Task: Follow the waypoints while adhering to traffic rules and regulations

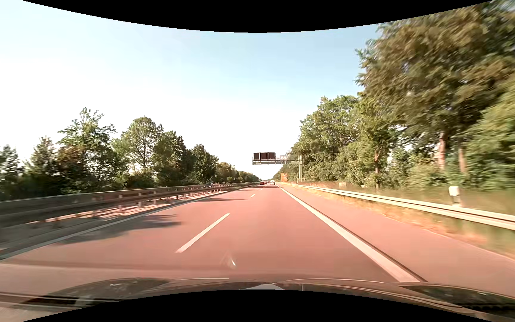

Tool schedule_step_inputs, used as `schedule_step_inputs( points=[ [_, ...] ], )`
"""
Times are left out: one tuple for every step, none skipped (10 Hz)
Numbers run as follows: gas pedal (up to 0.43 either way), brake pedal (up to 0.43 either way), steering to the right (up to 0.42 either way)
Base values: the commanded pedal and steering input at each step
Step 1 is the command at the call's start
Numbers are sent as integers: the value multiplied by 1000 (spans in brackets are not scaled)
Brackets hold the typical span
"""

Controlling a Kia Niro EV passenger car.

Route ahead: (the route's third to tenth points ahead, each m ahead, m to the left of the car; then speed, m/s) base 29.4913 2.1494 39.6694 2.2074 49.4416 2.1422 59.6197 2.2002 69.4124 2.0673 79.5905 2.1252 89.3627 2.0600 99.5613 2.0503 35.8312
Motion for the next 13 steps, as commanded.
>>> schedule_step_inputs(
  points=[
    [339,6,-2],
    [339,6,-2],
    [319,6,-2],
    [311,6,-2],
    [287,6,-2],
    [268,6,-2],
    [248,6,-2],
    [240,6,-2],
    [228,6,-2],
    [209,6,-2],
    [209,6,-1],
    [209,6,-1],
    [209,6,-1]
  ],
)
